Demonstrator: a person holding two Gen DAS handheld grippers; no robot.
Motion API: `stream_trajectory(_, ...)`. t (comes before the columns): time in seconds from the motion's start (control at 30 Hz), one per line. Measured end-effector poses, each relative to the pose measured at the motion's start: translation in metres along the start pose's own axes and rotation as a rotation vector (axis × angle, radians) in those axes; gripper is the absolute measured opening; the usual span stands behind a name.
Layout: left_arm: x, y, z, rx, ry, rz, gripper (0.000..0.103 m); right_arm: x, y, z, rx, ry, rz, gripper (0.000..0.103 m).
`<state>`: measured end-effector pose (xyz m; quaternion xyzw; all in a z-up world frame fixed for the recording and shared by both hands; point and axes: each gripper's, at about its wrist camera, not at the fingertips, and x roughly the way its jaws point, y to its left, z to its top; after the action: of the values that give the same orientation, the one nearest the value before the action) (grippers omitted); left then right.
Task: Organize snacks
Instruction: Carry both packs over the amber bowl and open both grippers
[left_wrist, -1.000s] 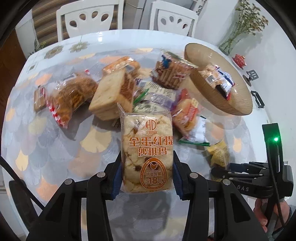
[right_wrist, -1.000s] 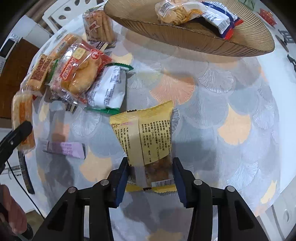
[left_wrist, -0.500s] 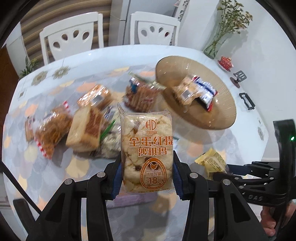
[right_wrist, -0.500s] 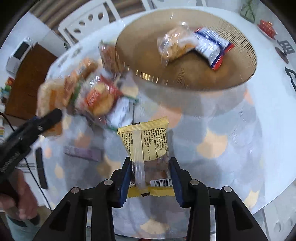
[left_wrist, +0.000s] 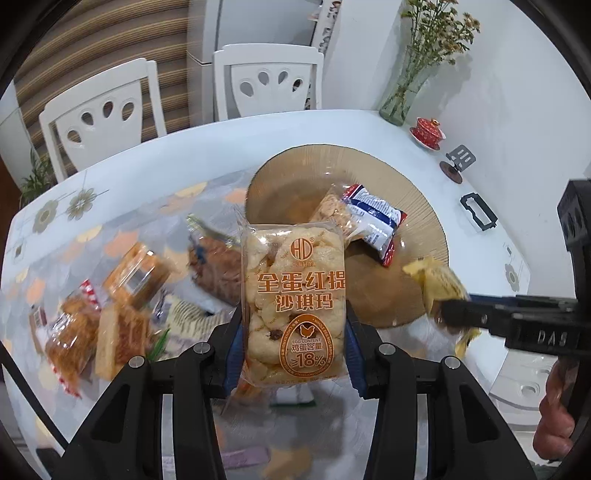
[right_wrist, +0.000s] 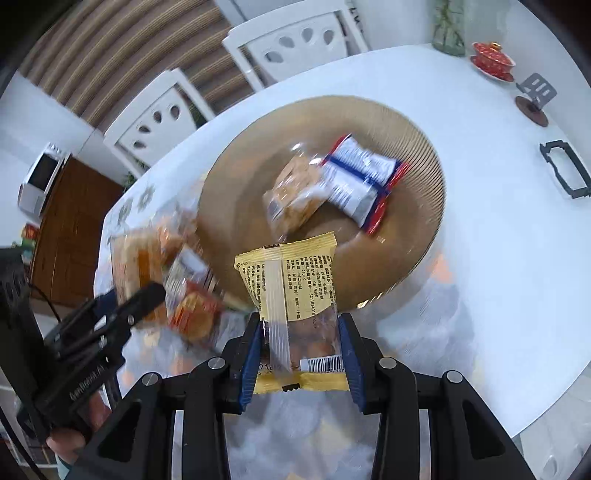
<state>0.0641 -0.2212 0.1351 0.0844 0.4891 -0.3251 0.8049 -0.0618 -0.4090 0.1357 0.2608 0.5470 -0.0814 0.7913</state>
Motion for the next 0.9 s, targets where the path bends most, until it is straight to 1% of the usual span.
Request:
stream_trajectory(0.2, 0.017, -0.011, 0.012, -0.007, 0.023, -0.014, 0.043, 0.006, -0.018, 0.023, 0.020, -0.001, -0.021, 0.039)
stream_trajectory(0.43, 0.033, -0.022, 0.028, -0.016, 0.032, -0.046, 0.043, 0.012, -0.022, 0.034, 0.029, -0.007, -0.012, 0.039)
stream_trajectory(0.47, 0.034, -0.024, 0.031, -0.019, 0.027, -0.045, 0.046, 0.013, -0.023, 0.038, 0.036, -0.010, -0.013, 0.040)
stream_trajectory(0.5, 0.037, -0.025, 0.033, -0.027, 0.026, -0.043, 0.052, 0.015, -0.025, 0.040, 0.045, -0.007, -0.008, 0.045)
stream_trajectory(0.53, 0.039, -0.025, 0.036, -0.039, 0.027, -0.046, 0.065, 0.016, -0.026, 0.043, 0.050, 0.001, 0.002, 0.049)
stream_trajectory(0.57, 0.038, -0.024, 0.038, -0.051, 0.021, -0.055, 0.075, 0.017, -0.028, 0.045, 0.050, 0.006, 0.011, 0.051)
stream_trajectory(0.67, 0.035, -0.019, 0.040, -0.096, -0.003, -0.095, 0.076, 0.014, -0.029, 0.046, 0.028, -0.010, -0.012, 0.051)
stream_trajectory(0.77, 0.035, -0.012, 0.036, -0.125, 0.008, -0.091, 0.076, 0.014, -0.031, 0.043, 0.015, -0.012, -0.027, 0.051)
stream_trajectory(0.9, 0.031, -0.001, 0.025, -0.174, 0.016, -0.100, 0.076, 0.020, -0.036, 0.036, 0.030, 0.016, -0.023, 0.051)
